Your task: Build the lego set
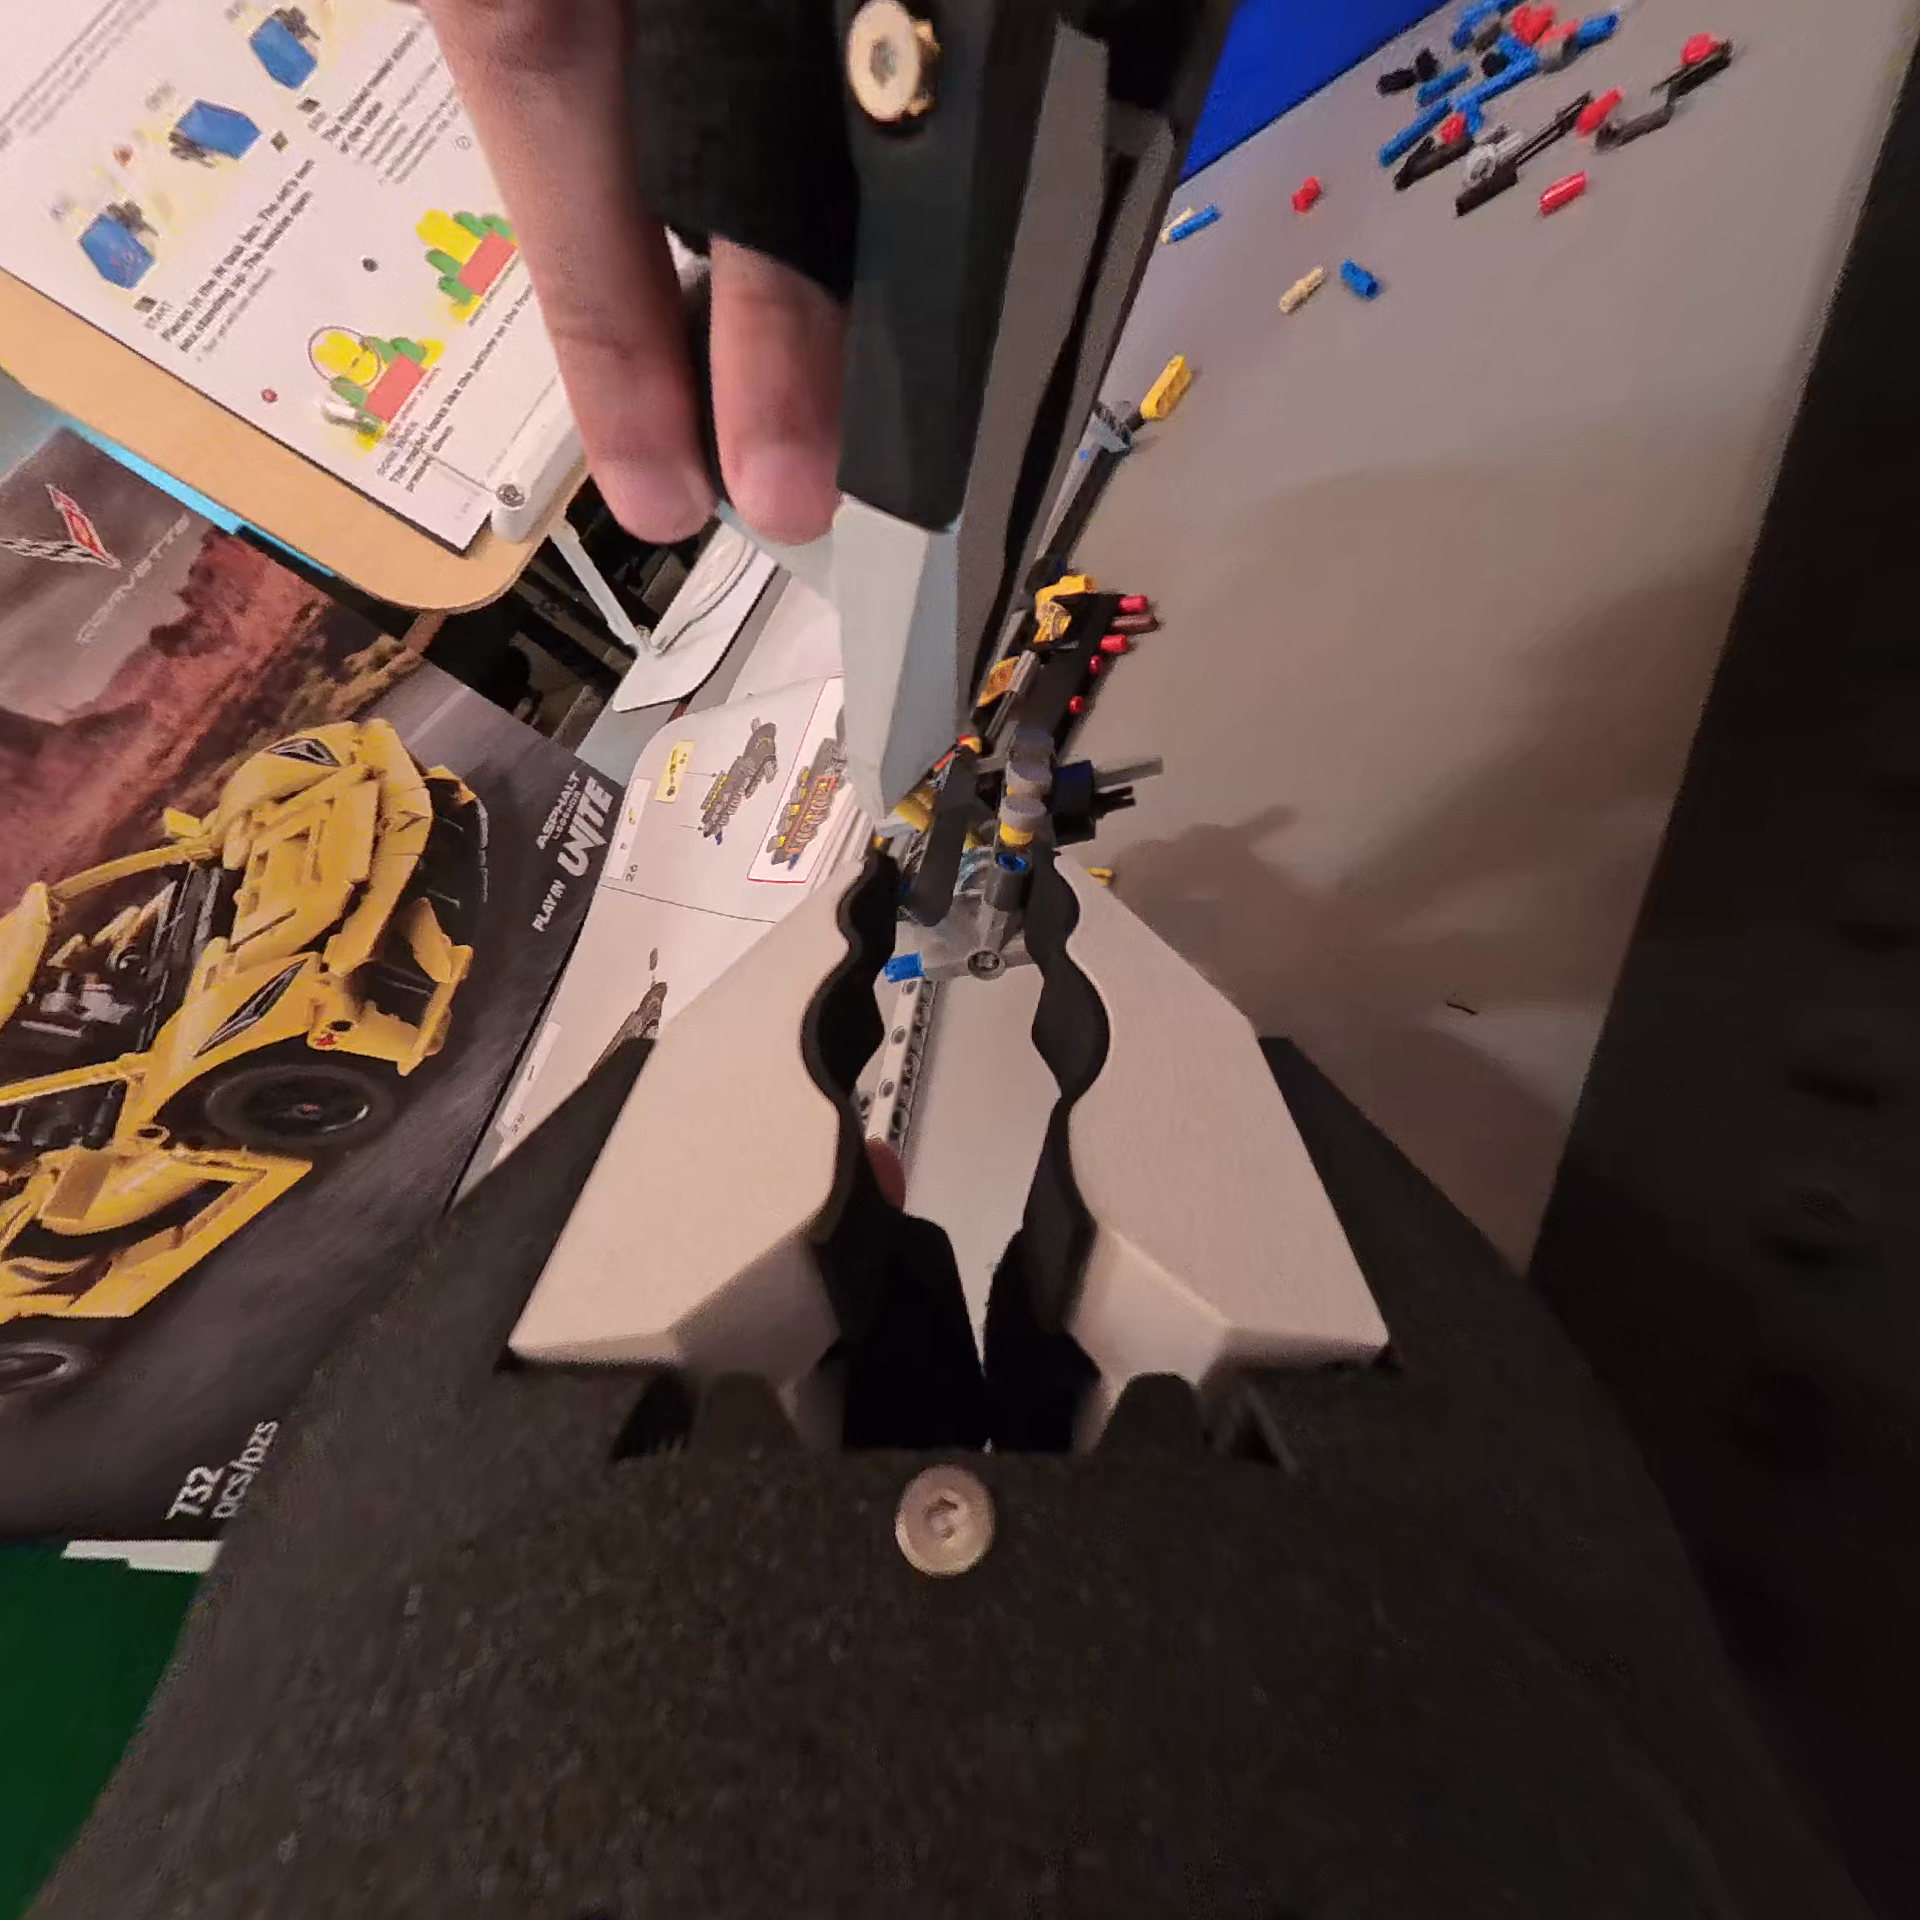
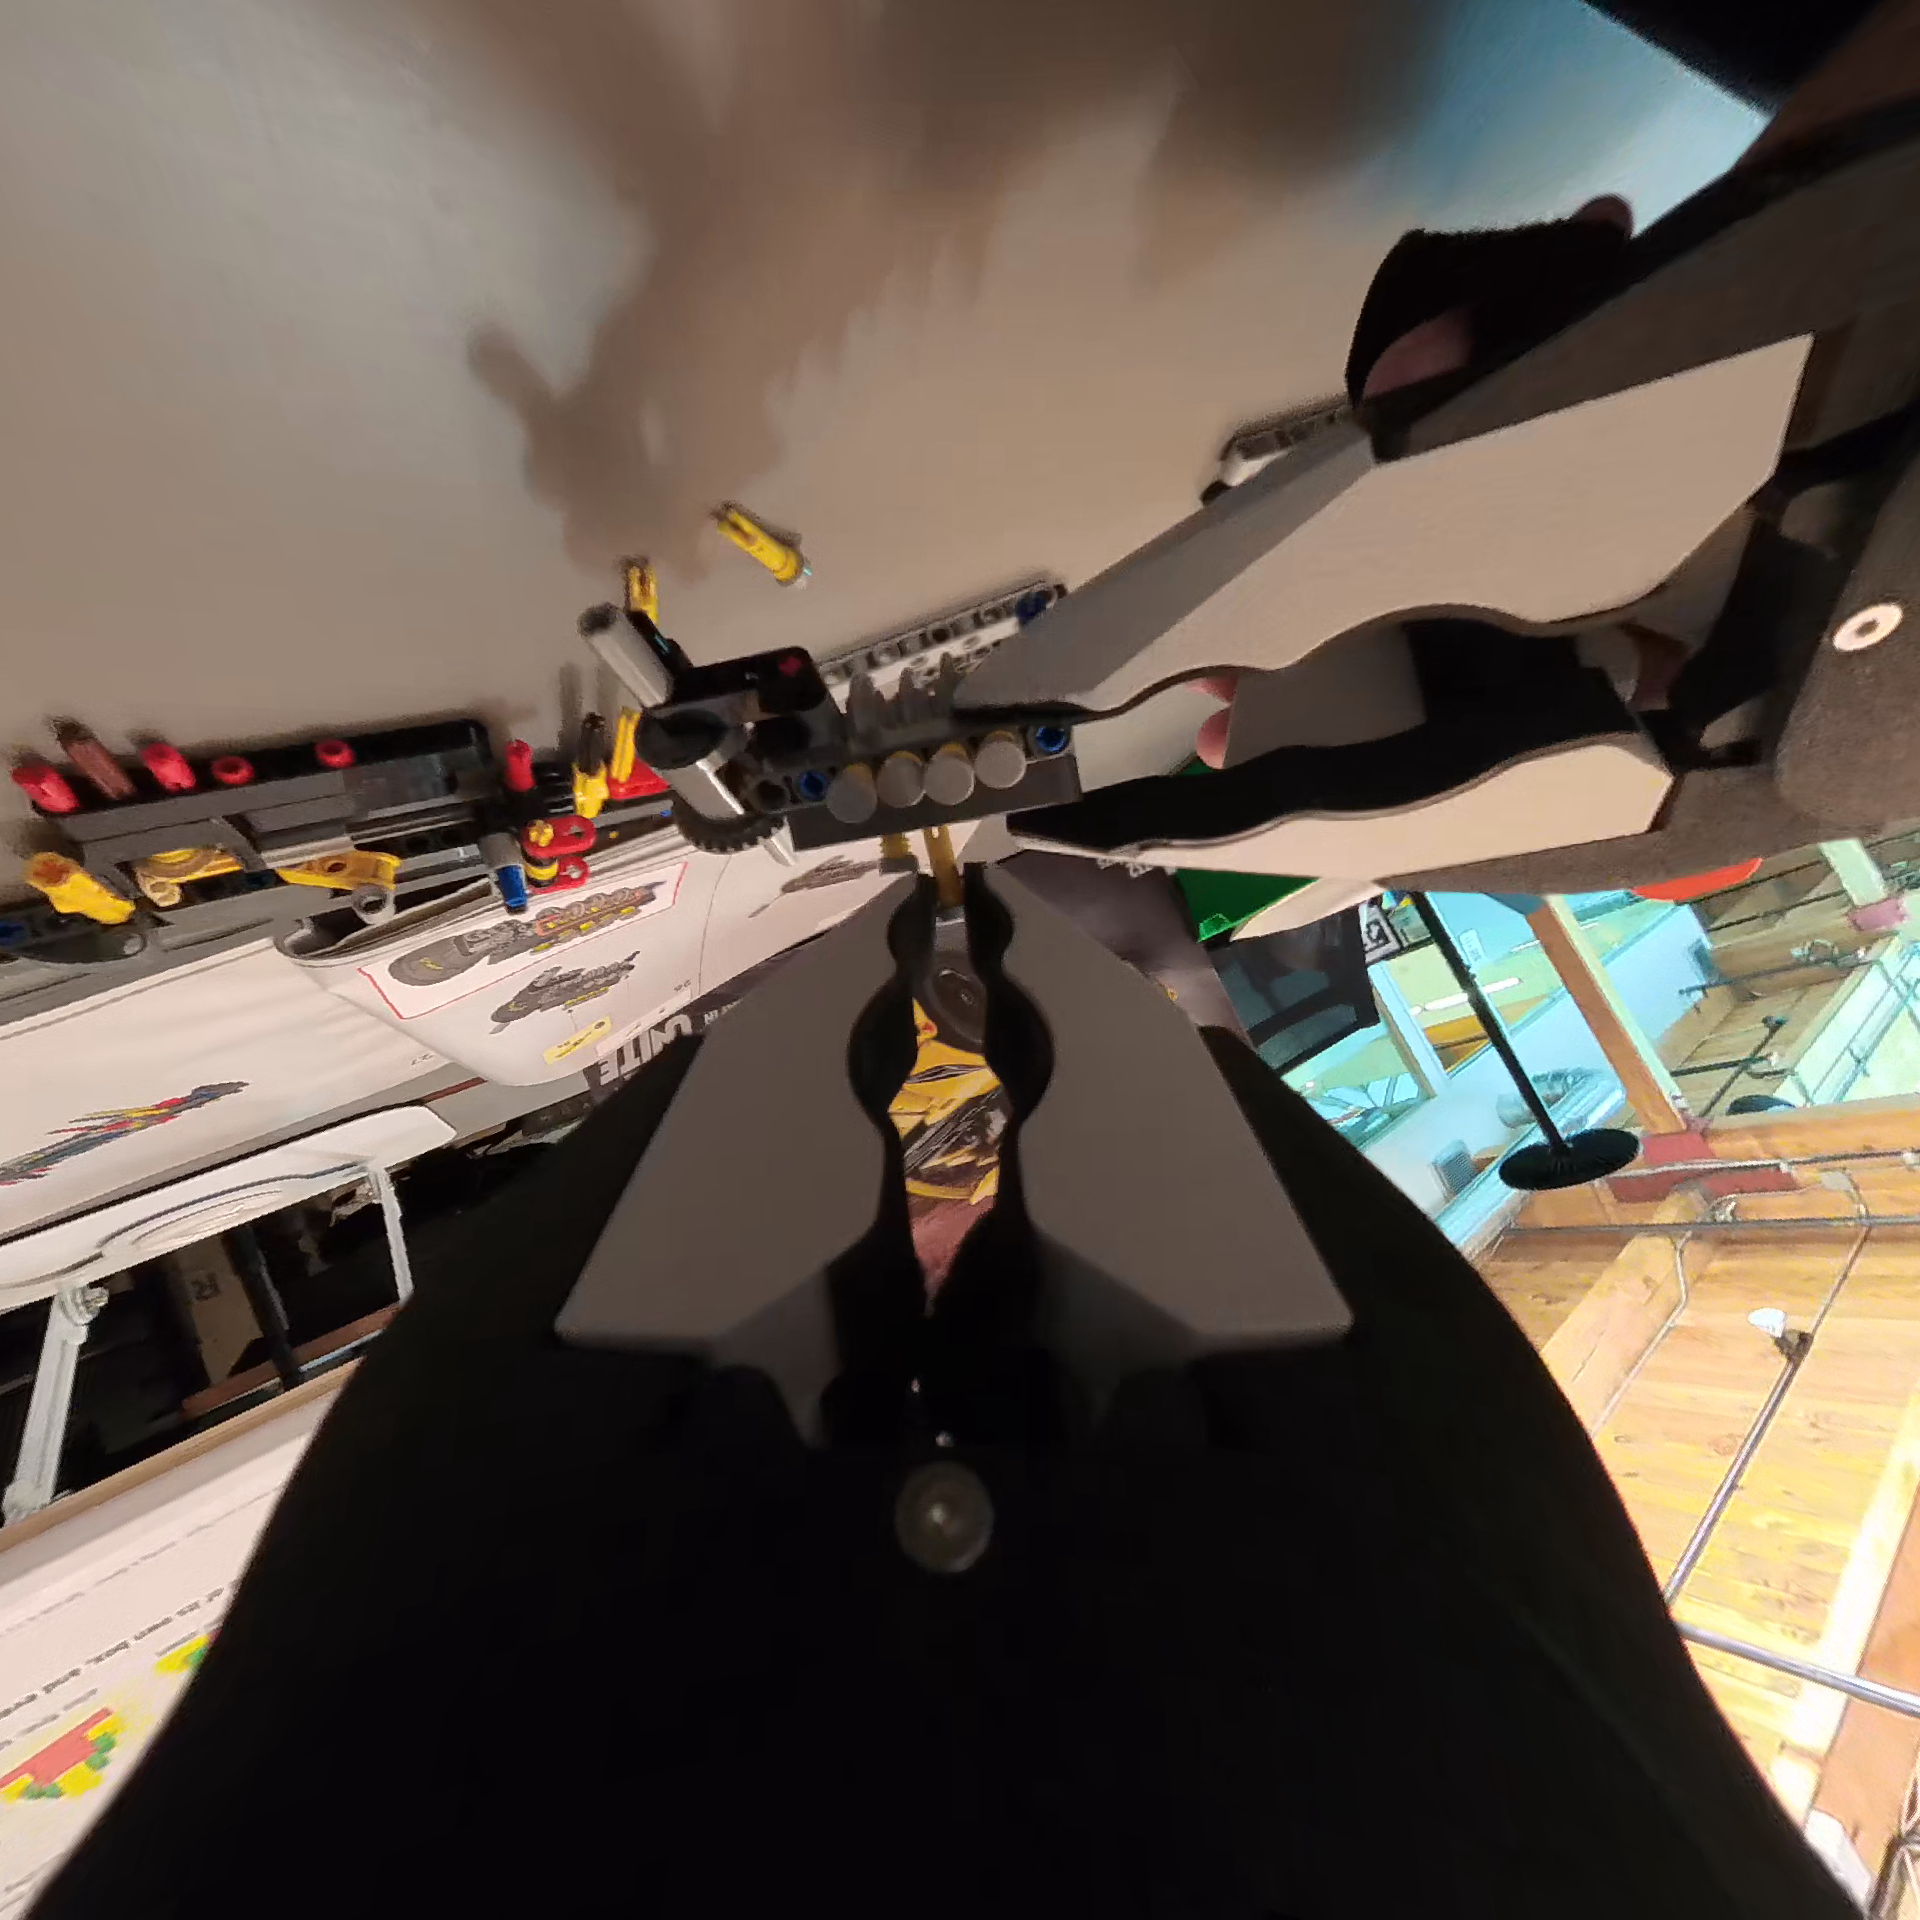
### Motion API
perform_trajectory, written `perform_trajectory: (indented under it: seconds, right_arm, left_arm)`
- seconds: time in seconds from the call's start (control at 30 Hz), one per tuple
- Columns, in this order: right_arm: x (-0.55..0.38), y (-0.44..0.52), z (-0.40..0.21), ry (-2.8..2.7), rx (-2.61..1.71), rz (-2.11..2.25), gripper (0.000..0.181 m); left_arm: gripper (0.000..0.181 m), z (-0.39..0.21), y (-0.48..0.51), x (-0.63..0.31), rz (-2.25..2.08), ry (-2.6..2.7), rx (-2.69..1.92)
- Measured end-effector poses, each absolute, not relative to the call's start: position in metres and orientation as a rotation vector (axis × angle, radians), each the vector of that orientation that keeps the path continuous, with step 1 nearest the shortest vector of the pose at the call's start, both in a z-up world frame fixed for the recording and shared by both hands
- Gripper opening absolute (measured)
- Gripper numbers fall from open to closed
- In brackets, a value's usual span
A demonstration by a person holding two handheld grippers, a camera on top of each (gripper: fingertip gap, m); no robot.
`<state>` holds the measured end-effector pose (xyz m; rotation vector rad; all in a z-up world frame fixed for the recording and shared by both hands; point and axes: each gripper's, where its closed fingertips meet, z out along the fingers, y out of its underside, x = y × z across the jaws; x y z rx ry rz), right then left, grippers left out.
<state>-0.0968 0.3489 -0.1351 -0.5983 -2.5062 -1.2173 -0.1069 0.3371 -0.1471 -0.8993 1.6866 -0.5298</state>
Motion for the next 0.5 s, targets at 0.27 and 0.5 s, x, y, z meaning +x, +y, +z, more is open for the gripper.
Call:
perform_trajectory:
  seconds: [0.27,0.5]
  right_arm:
    - [-0.097,0.362,-0.131,-2.436,-0.567,-1.368,0.004]
    - [-0.090,0.360,-0.133,-2.444,-0.975,-1.263,0.004]
  left_arm:
    - [0.024,-0.142,0.346,-0.108,-0.771,1.630,-1.129]
    - [0.024,-0.145,0.347,-0.104,-0.363,1.645,-0.870]
